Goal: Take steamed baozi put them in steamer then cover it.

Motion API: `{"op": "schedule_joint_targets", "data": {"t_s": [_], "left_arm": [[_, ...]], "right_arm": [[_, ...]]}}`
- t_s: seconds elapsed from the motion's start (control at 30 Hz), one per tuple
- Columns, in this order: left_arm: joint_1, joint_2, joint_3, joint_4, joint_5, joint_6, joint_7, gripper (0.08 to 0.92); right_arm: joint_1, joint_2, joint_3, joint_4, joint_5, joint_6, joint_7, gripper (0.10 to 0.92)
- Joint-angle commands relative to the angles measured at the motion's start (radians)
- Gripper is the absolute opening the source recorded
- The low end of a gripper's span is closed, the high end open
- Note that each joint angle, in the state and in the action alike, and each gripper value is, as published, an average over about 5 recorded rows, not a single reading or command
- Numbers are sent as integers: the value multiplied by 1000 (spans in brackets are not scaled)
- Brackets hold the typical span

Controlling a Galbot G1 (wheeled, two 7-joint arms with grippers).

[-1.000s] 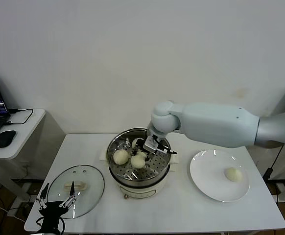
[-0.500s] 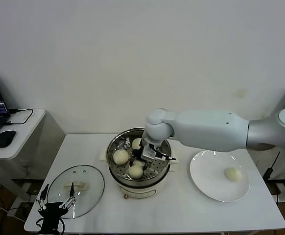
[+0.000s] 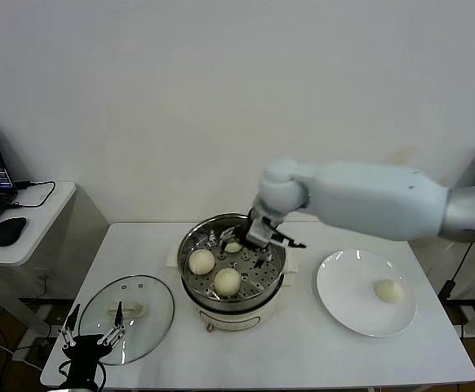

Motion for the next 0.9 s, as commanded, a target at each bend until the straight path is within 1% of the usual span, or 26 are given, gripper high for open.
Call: {"op": "schedule_joint_targets", "data": {"t_s": [0.03, 0.13, 0.3, 0.37, 0.5, 0.67, 0.73, 0.9], "left_arm": [[-8, 10, 11, 7, 0, 1, 1, 823], [-15, 13, 22, 7, 2, 2, 2, 823], [-22, 17, 39, 10, 5, 2, 2, 823], [-22, 18, 43, 12, 7, 2, 1, 823], [-19, 18, 47, 9, 10, 2, 1, 823], [-16, 17, 49, 8, 14, 5, 1, 823], [-13, 17, 48, 8, 17, 5, 1, 823], [-4, 16, 44, 7, 19, 4, 1, 823]], "right_arm": [[78, -364, 40, 116, 123, -395, -111, 823], [54, -490, 45, 155, 89, -444, -121, 823], [-49, -647, 89, 168, -13, -440, -124, 823], [-134, -695, 142, 153, -67, -426, -122, 823], [-401, -771, 363, 102, -159, -388, -117, 823], [-761, -793, 678, 19, -239, -362, -109, 823], [-848, -778, 776, -18, -270, -362, -102, 823], [-1005, -729, 904, -91, -324, -363, -95, 823]]}}
